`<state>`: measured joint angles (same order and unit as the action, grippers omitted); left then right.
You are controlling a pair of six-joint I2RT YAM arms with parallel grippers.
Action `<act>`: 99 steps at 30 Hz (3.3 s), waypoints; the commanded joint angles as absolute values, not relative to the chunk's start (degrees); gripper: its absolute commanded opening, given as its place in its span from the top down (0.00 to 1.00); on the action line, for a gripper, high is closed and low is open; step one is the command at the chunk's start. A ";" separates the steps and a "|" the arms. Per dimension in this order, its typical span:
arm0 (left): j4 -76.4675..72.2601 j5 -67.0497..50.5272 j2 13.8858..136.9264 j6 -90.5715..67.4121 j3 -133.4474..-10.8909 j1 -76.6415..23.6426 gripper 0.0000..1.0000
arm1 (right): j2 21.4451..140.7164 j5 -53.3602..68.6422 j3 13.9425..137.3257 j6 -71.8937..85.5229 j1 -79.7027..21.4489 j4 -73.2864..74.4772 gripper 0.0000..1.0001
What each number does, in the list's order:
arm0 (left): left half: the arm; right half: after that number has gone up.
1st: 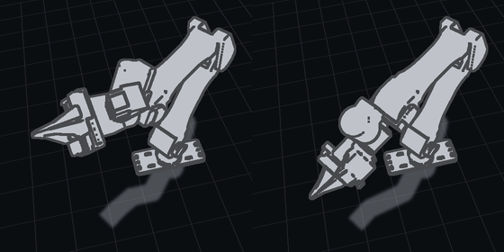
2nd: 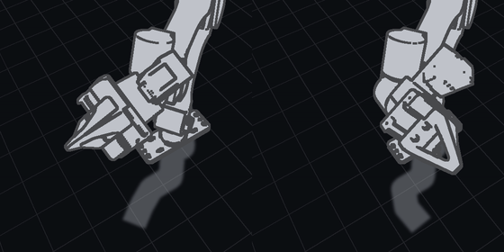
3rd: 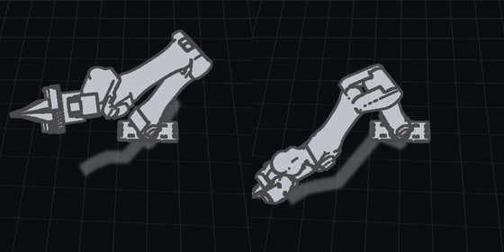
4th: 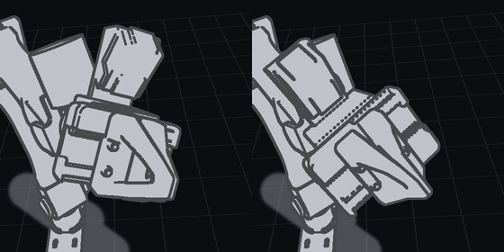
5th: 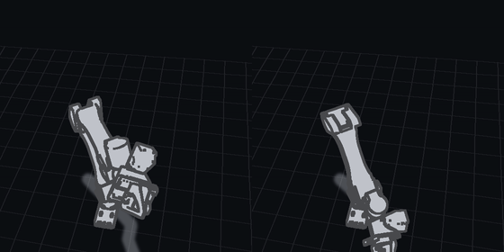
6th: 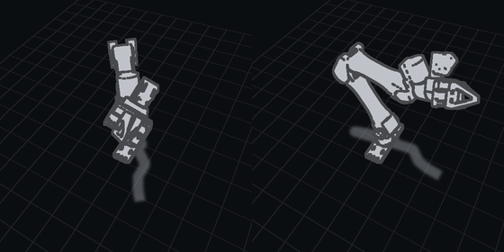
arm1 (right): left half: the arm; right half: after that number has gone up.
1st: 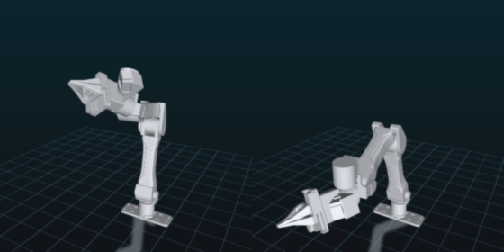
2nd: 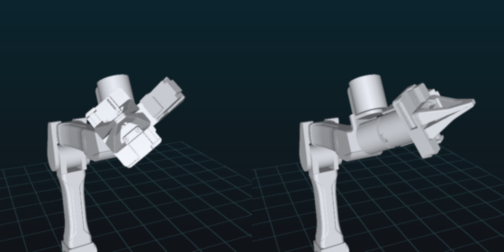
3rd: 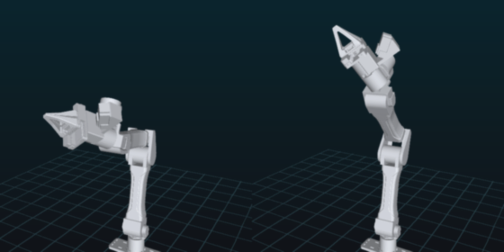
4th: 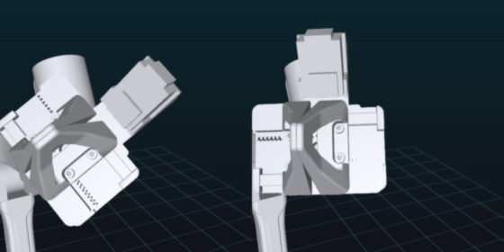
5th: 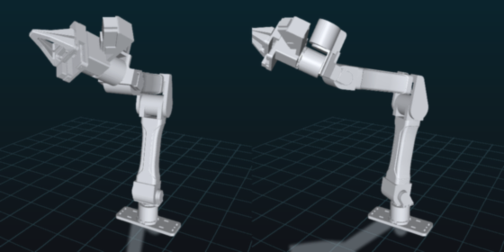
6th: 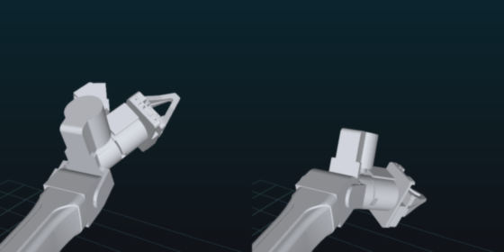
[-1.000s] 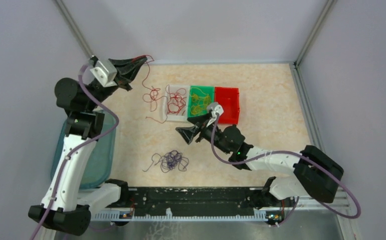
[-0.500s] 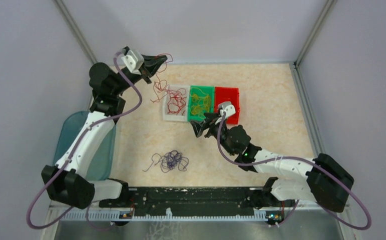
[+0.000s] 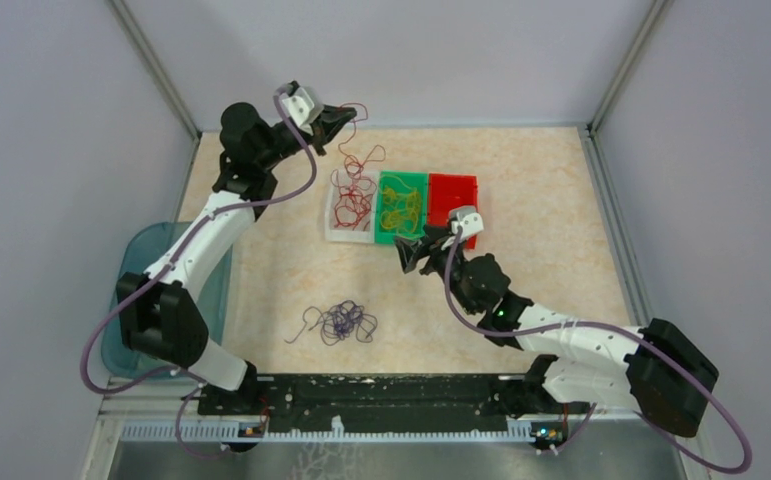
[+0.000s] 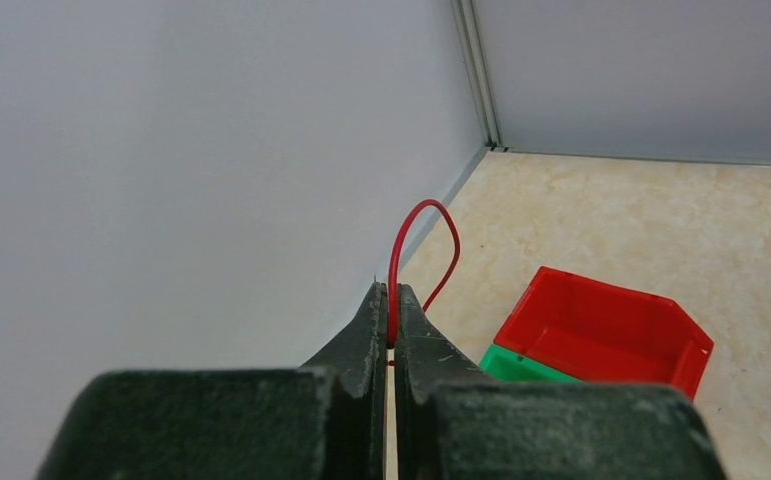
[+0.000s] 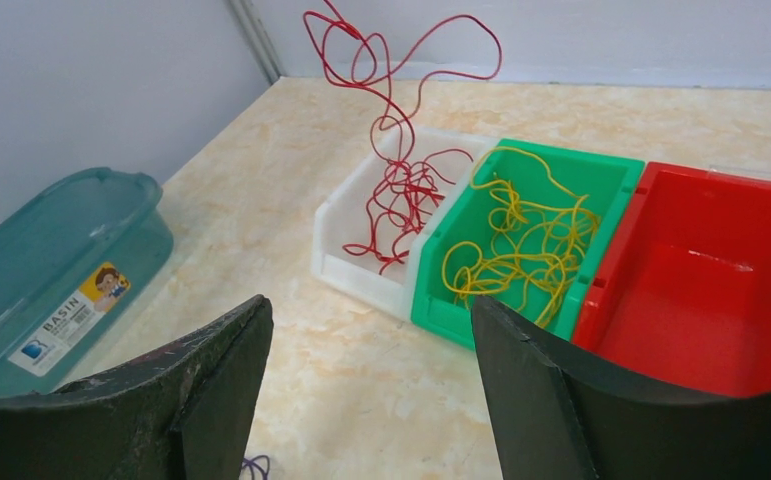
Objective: Untangle the cables
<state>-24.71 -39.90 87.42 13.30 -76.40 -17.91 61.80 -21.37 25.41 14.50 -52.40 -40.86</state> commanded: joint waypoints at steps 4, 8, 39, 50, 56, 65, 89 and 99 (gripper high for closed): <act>-25.67 -40.80 90.11 19.32 -78.81 -18.52 1.00 | 59.01 -21.36 24.39 14.84 -50.06 -41.71 0.27; -24.60 -40.96 90.70 21.21 -79.13 -18.54 1.00 | 58.54 -20.18 23.86 15.81 -48.18 -41.54 0.27; -0.58 -24.03 108.08 41.82 -79.70 -21.10 1.00 | 56.84 -20.59 25.66 15.80 -47.42 -36.96 0.29; -0.45 -16.99 114.75 43.40 -78.49 -22.01 1.00 | 56.63 -21.32 27.11 15.82 -46.59 -34.07 0.29; -1.16 -12.56 116.50 44.96 -78.37 -22.28 0.86 | 57.13 -20.89 27.75 15.91 -46.58 -33.19 0.29; -1.27 -16.31 109.57 40.75 -80.22 -21.93 0.35 | 57.04 -17.21 29.21 13.98 -46.58 -31.46 0.29; 32.31 -41.76 77.19 37.11 -73.77 -11.56 0.02 | 81.53 16.40 34.82 13.77 -53.89 -29.10 0.30; 38.85 -45.74 62.71 45.09 -55.48 -4.51 0.00 | 95.91 21.13 39.75 17.50 -57.75 -35.36 0.40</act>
<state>34.50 -41.91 66.04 40.34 -60.47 -6.11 92.42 18.20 35.90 15.66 -56.82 -29.02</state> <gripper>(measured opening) 0.998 0.628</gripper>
